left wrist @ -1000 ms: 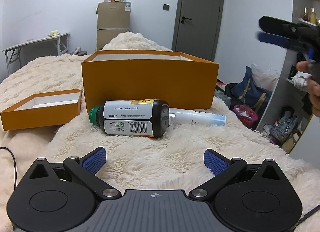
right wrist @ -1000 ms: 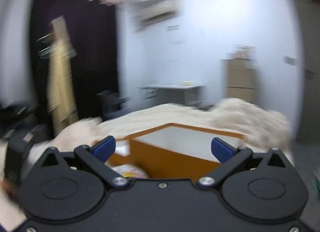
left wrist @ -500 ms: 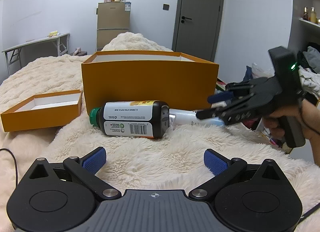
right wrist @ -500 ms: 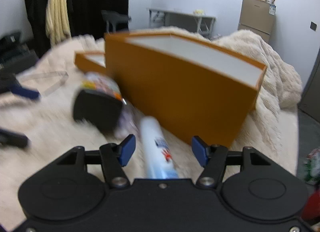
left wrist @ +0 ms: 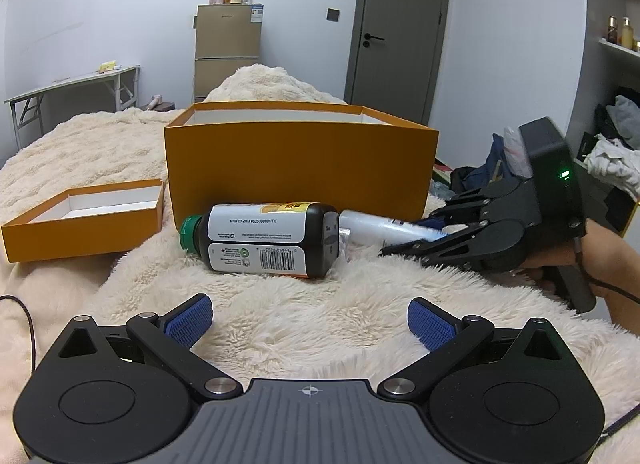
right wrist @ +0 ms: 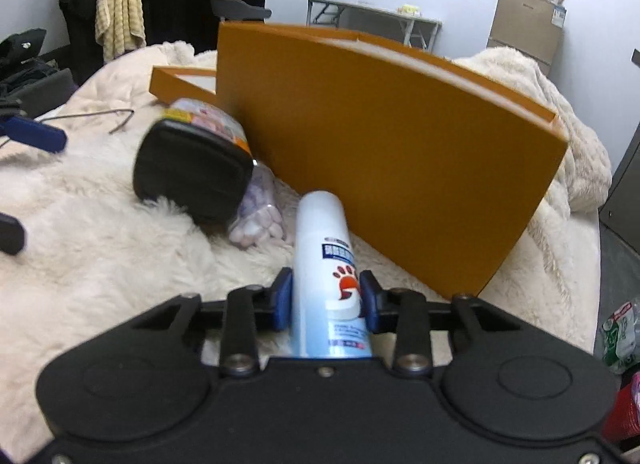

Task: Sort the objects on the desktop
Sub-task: 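Close the right gripper around the white spray can, then lift the white spray can with the right gripper into the orange box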

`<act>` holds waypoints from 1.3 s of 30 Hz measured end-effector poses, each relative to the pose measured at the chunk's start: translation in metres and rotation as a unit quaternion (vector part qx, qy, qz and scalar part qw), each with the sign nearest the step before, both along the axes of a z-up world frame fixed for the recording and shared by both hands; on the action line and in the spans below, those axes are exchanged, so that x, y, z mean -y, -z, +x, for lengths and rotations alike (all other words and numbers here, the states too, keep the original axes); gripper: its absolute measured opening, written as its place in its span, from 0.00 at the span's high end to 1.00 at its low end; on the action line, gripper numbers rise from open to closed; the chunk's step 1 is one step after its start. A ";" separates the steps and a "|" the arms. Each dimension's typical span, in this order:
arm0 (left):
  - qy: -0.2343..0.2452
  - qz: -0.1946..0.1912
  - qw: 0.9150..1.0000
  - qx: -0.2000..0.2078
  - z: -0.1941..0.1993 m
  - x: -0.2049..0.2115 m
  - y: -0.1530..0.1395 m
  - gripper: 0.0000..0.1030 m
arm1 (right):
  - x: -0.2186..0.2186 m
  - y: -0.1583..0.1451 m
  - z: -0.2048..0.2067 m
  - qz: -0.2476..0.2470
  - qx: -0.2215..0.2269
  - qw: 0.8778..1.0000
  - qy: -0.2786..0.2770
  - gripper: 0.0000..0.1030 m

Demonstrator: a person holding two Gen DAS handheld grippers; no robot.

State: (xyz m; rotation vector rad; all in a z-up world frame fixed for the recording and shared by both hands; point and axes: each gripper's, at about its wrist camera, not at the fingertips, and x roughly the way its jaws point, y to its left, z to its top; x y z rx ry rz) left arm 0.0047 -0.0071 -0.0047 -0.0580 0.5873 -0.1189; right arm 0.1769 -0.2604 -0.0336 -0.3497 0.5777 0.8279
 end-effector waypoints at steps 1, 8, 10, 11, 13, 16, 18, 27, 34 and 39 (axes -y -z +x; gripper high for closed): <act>0.000 0.000 1.000 0.000 0.000 0.000 0.000 0.00 | 0.003 -0.003 -0.004 0.005 0.002 1.000 -0.003 0.68; 0.002 0.000 1.000 -0.002 0.000 0.000 0.001 0.00 | 0.023 0.001 -0.022 -0.014 -0.006 1.000 -0.019 0.68; 0.002 0.000 1.000 -0.003 0.000 0.001 0.001 0.00 | 0.027 0.005 -0.027 -0.023 -0.011 0.999 -0.023 0.68; 0.002 0.001 1.000 -0.003 0.000 0.001 0.001 0.00 | 0.030 0.007 -0.029 -0.028 -0.013 0.999 -0.025 0.67; 0.003 0.001 1.000 -0.003 0.001 0.001 0.002 0.00 | 0.034 0.007 -0.027 -0.036 -0.018 0.999 -0.028 0.66; 0.003 0.001 1.000 -0.004 0.002 0.000 0.003 0.00 | 0.034 -0.009 0.006 -0.041 -0.026 0.998 -0.030 0.65; 0.003 0.001 1.000 -0.004 0.004 -0.001 0.003 0.00 | 0.032 -0.011 0.005 -0.052 -0.025 0.998 -0.035 0.66; 0.003 0.002 1.000 -0.005 0.006 -0.001 0.005 0.00 | 0.008 -0.010 0.012 -0.105 -0.023 0.993 -0.053 0.66; 0.014 0.013 1.000 -0.004 0.007 0.001 0.000 0.00 | 0.002 -0.001 0.014 -0.123 -0.046 0.990 -0.055 0.65; -0.010 0.119 0.989 0.087 0.003 0.005 -0.038 0.00 | 0.001 -0.004 0.021 -0.127 -0.066 0.988 -0.058 0.65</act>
